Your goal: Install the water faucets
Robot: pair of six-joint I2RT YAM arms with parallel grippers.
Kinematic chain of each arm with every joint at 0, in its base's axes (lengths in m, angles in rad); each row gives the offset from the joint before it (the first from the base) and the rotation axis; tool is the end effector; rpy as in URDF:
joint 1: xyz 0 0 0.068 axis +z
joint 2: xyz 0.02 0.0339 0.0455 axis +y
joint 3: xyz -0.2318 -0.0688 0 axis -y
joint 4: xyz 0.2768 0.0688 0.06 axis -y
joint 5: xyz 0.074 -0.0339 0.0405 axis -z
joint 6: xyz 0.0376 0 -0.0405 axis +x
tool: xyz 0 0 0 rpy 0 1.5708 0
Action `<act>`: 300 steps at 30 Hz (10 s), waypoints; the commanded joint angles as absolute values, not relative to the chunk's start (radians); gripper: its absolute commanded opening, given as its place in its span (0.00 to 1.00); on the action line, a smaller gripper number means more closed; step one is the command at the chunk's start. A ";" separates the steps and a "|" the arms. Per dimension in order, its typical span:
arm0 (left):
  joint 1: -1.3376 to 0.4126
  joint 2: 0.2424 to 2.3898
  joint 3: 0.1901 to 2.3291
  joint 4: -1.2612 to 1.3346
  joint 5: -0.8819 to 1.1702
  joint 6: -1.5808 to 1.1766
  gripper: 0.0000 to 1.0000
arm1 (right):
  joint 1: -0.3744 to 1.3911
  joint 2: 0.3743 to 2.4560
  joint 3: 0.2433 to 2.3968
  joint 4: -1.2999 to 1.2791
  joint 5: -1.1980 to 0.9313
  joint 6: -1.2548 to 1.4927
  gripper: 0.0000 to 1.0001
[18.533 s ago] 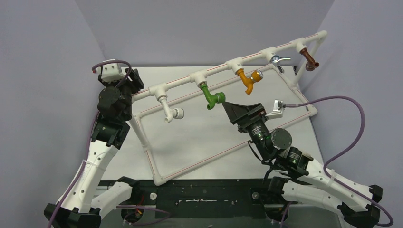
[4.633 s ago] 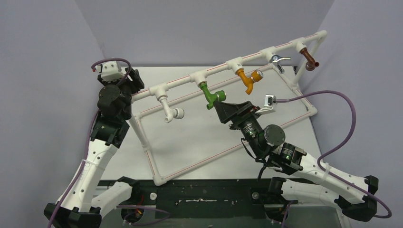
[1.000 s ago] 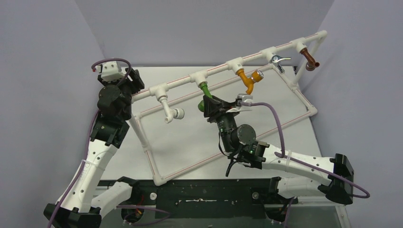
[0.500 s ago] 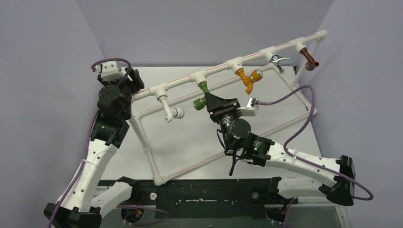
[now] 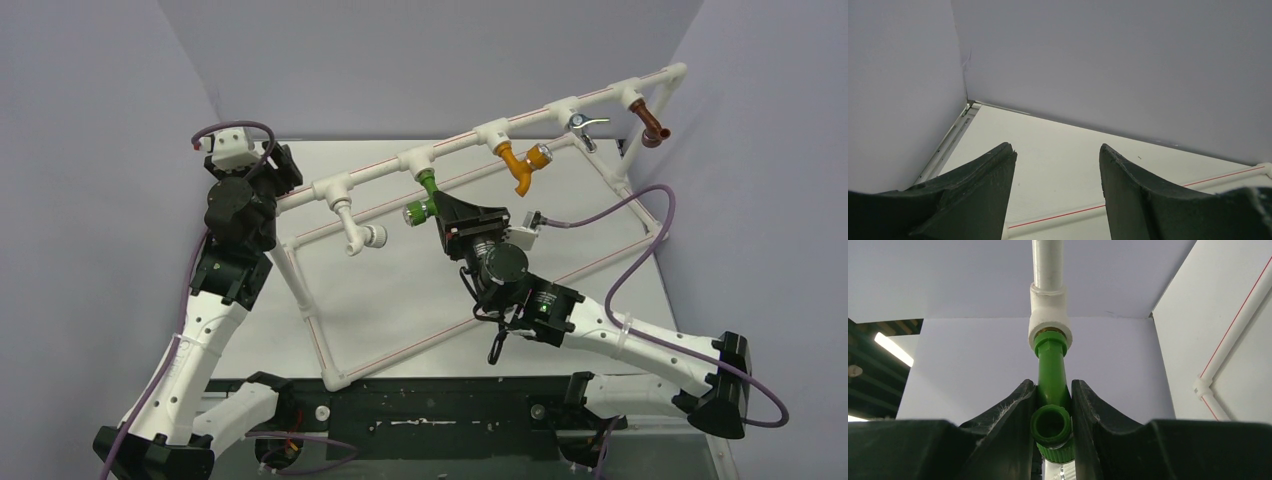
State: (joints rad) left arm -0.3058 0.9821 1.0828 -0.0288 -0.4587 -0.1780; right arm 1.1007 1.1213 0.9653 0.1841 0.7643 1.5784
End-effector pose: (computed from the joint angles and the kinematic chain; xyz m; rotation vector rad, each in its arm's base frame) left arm 0.2607 -0.0648 0.4015 -0.2725 1.4817 -0.0449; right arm 0.1605 0.2585 0.3414 1.0416 1.4262 1.4836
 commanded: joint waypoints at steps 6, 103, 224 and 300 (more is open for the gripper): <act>-0.316 1.001 1.023 -0.284 -0.440 -0.164 0.59 | 1.076 1.069 0.972 0.273 0.675 1.825 0.00; -0.316 1.039 1.035 -0.308 -0.426 -0.160 0.60 | 1.163 0.891 0.928 0.075 0.168 -1.265 0.81; -0.336 1.024 1.022 -0.289 -0.434 -0.164 0.59 | 1.075 1.134 1.001 0.043 0.763 1.849 0.00; -0.342 1.020 1.029 -0.296 -0.444 -0.155 0.58 | 1.074 0.843 1.191 -0.253 -0.147 -0.845 0.80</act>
State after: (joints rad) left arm -0.3256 0.9867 1.0882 -0.0498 -0.4717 -0.1799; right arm 1.0794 0.8368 1.1938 -0.2127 -0.1146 -0.5907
